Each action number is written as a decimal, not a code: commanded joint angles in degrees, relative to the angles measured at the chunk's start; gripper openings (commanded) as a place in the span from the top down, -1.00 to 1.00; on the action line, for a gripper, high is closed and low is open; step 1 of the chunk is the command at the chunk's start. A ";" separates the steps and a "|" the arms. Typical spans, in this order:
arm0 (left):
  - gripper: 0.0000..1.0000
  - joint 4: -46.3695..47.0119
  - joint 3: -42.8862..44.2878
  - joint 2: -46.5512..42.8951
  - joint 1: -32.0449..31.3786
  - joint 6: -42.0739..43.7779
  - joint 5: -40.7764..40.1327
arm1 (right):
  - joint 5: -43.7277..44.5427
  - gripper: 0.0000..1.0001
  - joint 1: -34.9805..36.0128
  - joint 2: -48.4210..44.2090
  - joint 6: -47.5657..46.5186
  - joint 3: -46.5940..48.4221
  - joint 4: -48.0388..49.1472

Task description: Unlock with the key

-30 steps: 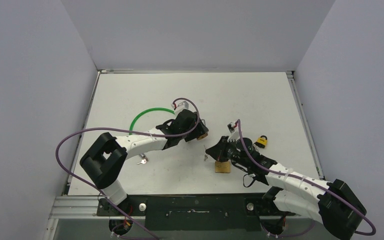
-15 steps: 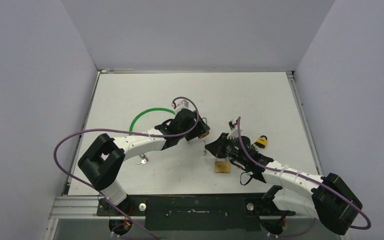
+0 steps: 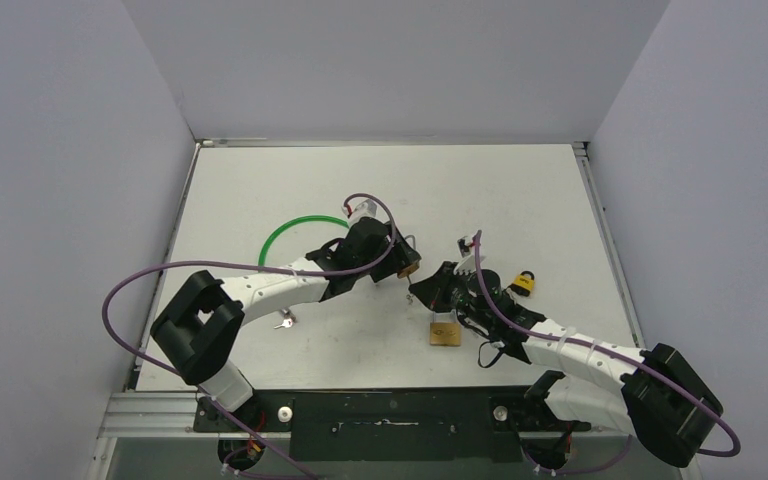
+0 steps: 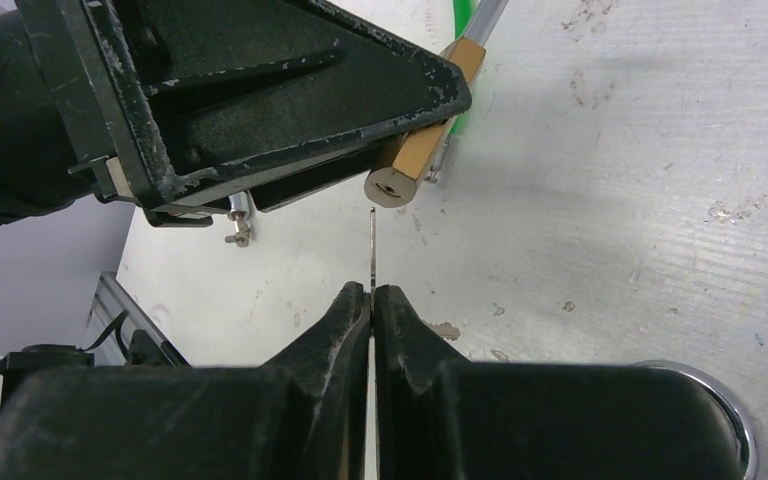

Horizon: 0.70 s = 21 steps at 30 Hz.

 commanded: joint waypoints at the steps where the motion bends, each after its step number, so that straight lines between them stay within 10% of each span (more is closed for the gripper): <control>1: 0.95 7.11 0.55 -4.04 0.25 -1.03 1.49 | 1.33 1.00 -0.46 0.34 -0.53 2.97 4.01; 21: 0.98 9.19 -0.80 -4.54 0.23 -1.55 2.36 | -2.78 1.00 -6.73 2.62 -1.22 5.05 3.65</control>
